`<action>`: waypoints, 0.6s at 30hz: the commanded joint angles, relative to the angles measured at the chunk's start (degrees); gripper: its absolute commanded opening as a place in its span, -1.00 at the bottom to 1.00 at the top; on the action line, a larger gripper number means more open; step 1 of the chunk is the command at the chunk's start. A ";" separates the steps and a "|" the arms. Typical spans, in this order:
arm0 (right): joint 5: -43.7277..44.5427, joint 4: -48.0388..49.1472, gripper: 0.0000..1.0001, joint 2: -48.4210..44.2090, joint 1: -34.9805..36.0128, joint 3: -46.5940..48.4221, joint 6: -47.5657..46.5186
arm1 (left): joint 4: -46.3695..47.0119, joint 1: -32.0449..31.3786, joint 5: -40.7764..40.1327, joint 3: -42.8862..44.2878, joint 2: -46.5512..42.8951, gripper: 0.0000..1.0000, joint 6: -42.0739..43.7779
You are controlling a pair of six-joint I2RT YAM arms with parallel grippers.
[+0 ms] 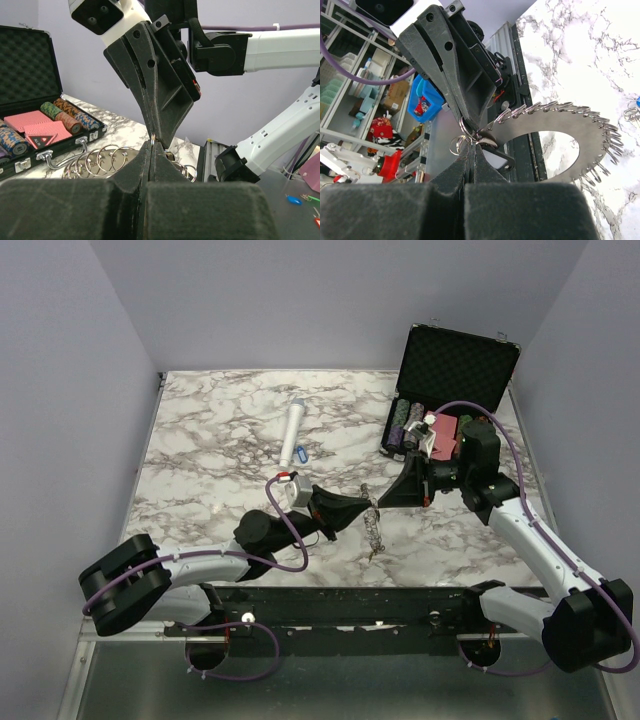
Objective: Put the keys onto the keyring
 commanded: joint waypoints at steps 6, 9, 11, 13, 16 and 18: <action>1.56 -1.73 -0.99 -0.40 0.03 -0.23 -1.49 | 17.36 0.01 -2.61 0.64 -1.23 -1.00 1.46; 1.73 -1.65 -0.99 -0.49 0.12 -0.32 -1.32 | 17.27 -0.07 -2.79 0.99 -1.50 -1.00 1.99; 1.47 -1.47 -0.99 -0.31 -0.05 -0.41 -1.23 | 17.27 -0.07 -2.79 1.34 -1.50 -1.00 2.16; 1.82 -1.30 -0.99 0.12 0.03 -0.14 -1.05 | 17.19 -0.07 -2.61 1.52 -1.50 -1.00 2.51; 2.00 -1.12 -0.97 0.48 0.03 -0.14 -0.70 | 17.19 -0.07 -3.05 1.78 -1.76 -1.00 3.13; 1.91 -0.68 -0.96 0.48 -0.05 -0.14 -0.43 | 16.92 -0.16 -3.31 1.95 -1.94 -1.00 3.66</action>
